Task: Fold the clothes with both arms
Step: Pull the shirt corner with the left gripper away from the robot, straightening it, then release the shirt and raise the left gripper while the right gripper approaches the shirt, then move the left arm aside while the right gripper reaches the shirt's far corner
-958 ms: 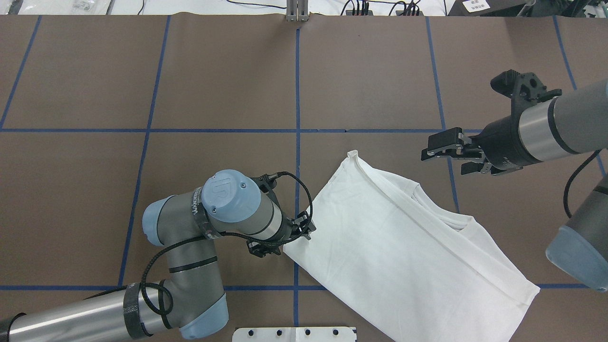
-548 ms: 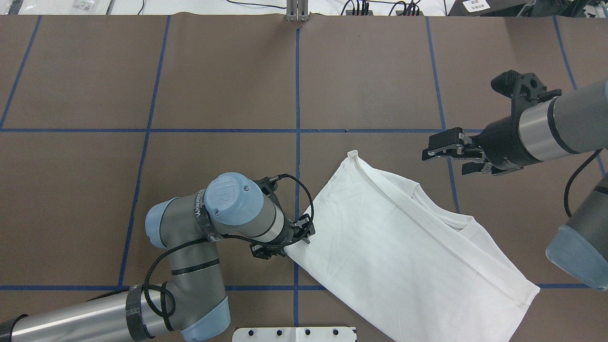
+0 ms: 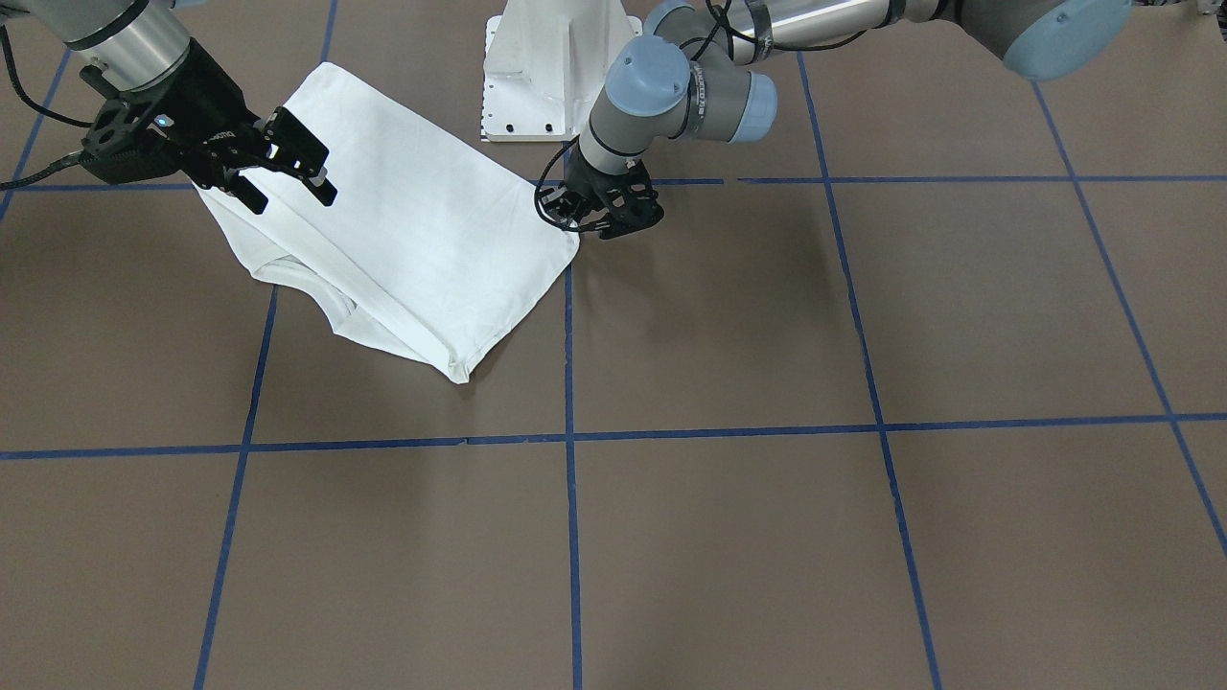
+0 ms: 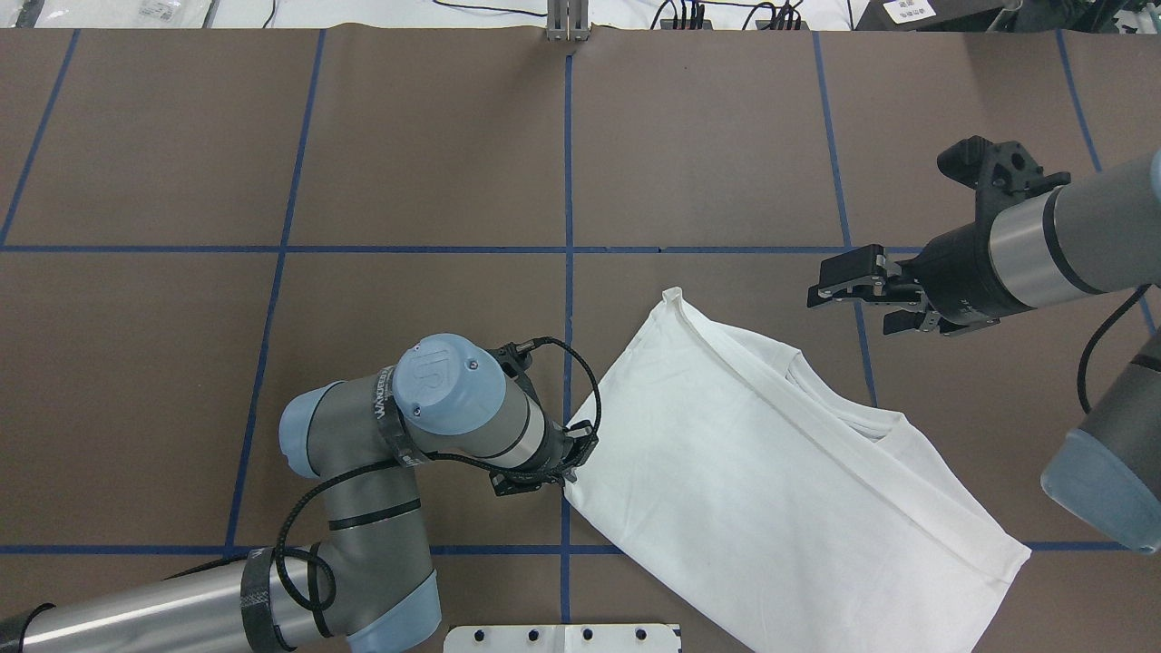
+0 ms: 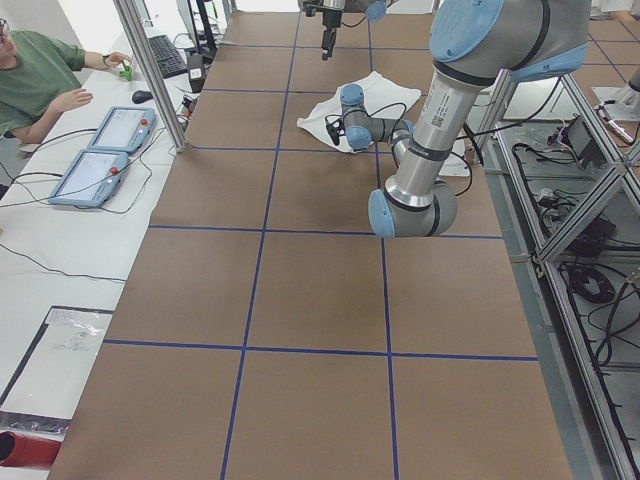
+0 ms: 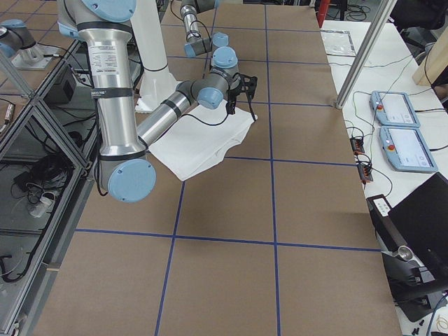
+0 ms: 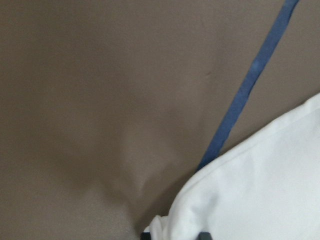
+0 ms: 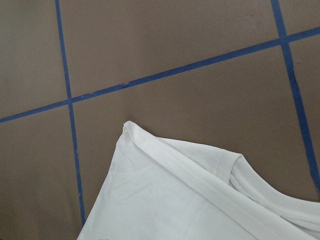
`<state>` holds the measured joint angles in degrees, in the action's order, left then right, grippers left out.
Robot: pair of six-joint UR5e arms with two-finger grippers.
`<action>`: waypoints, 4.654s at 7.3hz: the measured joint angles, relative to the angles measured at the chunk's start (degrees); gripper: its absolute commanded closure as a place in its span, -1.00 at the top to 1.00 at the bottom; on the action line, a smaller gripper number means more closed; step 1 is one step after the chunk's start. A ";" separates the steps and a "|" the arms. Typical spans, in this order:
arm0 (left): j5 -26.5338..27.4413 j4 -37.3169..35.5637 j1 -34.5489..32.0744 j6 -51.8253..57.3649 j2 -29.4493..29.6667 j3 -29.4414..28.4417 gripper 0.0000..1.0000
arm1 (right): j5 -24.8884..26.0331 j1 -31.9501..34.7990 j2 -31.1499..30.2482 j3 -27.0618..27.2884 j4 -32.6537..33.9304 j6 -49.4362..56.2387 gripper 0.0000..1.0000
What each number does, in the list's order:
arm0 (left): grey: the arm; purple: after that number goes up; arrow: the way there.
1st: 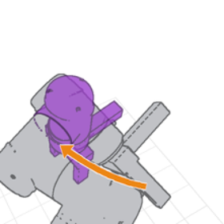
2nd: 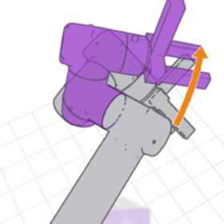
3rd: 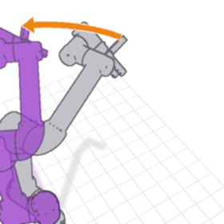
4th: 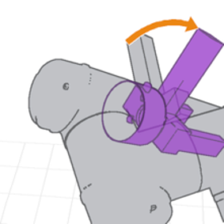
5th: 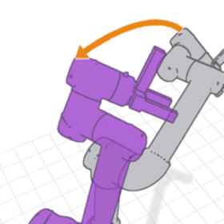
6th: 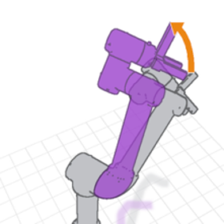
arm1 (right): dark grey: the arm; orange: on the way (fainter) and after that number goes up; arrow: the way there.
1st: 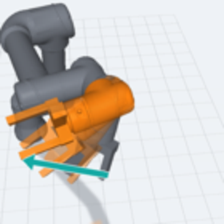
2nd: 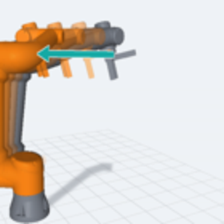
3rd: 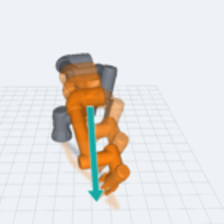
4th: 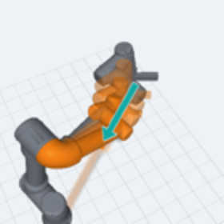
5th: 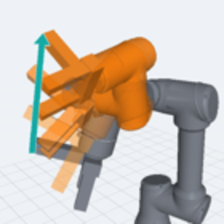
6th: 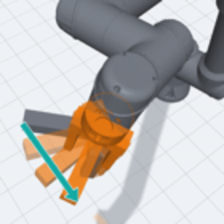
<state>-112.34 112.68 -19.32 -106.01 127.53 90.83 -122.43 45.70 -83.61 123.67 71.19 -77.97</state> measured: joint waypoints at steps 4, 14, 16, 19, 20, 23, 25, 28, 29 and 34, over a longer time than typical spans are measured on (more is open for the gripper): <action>-0.01 -2.78 -4.86 0.58 -0.83 1.50 -1.00 | 0.86 -0.05 0.22 0.00 -0.04 0.01 1.00; 4.16 4.01 -23.31 19.34 5.91 -15.46 -1.00 | 2.11 -0.79 1.89 -0.50 -0.06 -0.78 1.00; 8.32 11.76 -23.96 19.75 10.35 -24.86 -1.00 | 2.11 -1.02 1.94 -0.53 -0.05 -0.79 1.00; 14.29 23.17 -24.41 20.42 13.13 -33.05 -1.00 | 2.64 -1.36 1.99 -0.64 -0.01 -0.79 1.00; 15.46 25.60 -24.44 20.42 14.33 -35.69 -1.00 | 3.16 -1.66 2.28 -0.77 0.00 -0.78 1.00; 18.08 27.18 -24.44 20.43 16.27 -39.51 1.00 | 4.02 -2.13 4.31 -1.91 0.07 -0.78 1.00; 18.92 27.22 -24.80 21.31 16.35 -39.58 1.00 | 4.52 -2.34 5.52 -3.54 0.36 -0.40 1.00; 9.94 24.97 -28.98 27.53 11.02 -31.36 1.00 | 6.32 -2.61 12.46 -12.94 0.84 0.74 1.00; 6.30 21.71 -30.22 30.13 5.47 -22.49 1.00 | 7.67 -2.67 15.53 -17.65 0.87 2.44 1.00; -3.26 3.87 -31.86 41.30 -21.59 19.87 1.00 | 16.14 -2.59 33.01 -43.94 0.78 14.08 1.00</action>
<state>-115.60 116.55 -51.19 -64.71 105.94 110.69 -106.29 43.12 -50.60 79.73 71.97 -63.89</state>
